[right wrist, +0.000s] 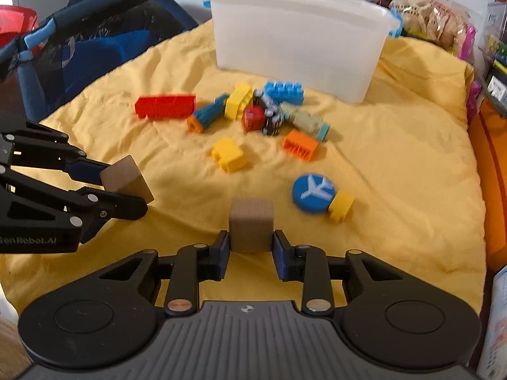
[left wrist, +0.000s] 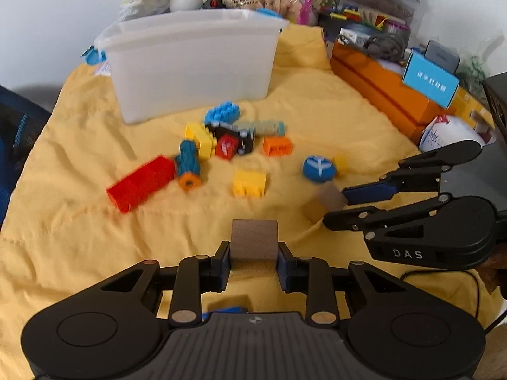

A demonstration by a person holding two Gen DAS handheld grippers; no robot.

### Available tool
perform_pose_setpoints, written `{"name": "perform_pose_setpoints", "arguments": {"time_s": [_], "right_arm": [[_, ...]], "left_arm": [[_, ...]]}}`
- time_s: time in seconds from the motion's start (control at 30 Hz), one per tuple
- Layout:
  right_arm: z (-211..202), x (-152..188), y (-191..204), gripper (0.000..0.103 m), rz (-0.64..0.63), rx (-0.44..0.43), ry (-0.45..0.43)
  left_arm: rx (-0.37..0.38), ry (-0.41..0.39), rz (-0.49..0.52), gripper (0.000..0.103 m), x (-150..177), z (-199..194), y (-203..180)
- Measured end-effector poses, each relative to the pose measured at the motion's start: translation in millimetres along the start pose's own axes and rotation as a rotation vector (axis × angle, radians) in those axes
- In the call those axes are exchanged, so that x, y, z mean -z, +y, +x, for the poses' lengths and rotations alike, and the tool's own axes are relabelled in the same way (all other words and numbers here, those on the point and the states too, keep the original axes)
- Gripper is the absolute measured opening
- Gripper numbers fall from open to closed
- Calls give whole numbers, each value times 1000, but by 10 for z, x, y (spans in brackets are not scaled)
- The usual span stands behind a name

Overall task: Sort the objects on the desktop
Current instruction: 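Carry both brown cubes over the white bin and open both tools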

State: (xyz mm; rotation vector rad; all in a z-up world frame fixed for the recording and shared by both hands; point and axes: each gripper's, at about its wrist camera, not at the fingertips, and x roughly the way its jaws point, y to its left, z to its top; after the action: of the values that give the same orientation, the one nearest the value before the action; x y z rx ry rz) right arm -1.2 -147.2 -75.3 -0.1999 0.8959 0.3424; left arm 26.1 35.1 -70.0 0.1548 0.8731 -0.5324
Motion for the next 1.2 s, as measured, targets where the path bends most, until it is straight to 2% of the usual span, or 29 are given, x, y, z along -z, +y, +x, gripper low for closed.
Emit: {"name": "perform_pose_setpoints", "arguments": {"time_s": [0.07,0.27,0.57,0.6,0.7,0.8,0.87,1.03,1.1,1.2], "right_arm": [[-30,-89,-30,32,-1,-4,-11],[-61,-240,-57,32,2,18,-56],[166,-11,-23,35,7,15,28],[195,4,-23,33,4,15,39],[172,-63,-54,32,7,10,31],[-10,-314,-138,32,-12,40,-62],[-101,-557,-238,32,-13,55,-122],[-233,-1231,-492,32,9,85,-256],[-228,-1477,-547,32,10,94,-288],[-119,-1797,-588,32,2,111,-288]], "left_arm": [[-17,-30,23,32,-106,-60,3],[-24,-111,4,32,-443,-198,141],[-22,-85,-28,32,-416,-93,193],[-19,-79,-29,32,-399,-86,195],[-13,-84,-23,32,-420,-99,205],[-3,-119,-15,32,-591,-166,261],[-22,-155,6,32,-770,-200,320],[-49,-263,3,32,-1360,-267,535],[-75,-295,1,32,-1597,-246,609],[-101,-316,-3,32,-1952,-164,700]]}}
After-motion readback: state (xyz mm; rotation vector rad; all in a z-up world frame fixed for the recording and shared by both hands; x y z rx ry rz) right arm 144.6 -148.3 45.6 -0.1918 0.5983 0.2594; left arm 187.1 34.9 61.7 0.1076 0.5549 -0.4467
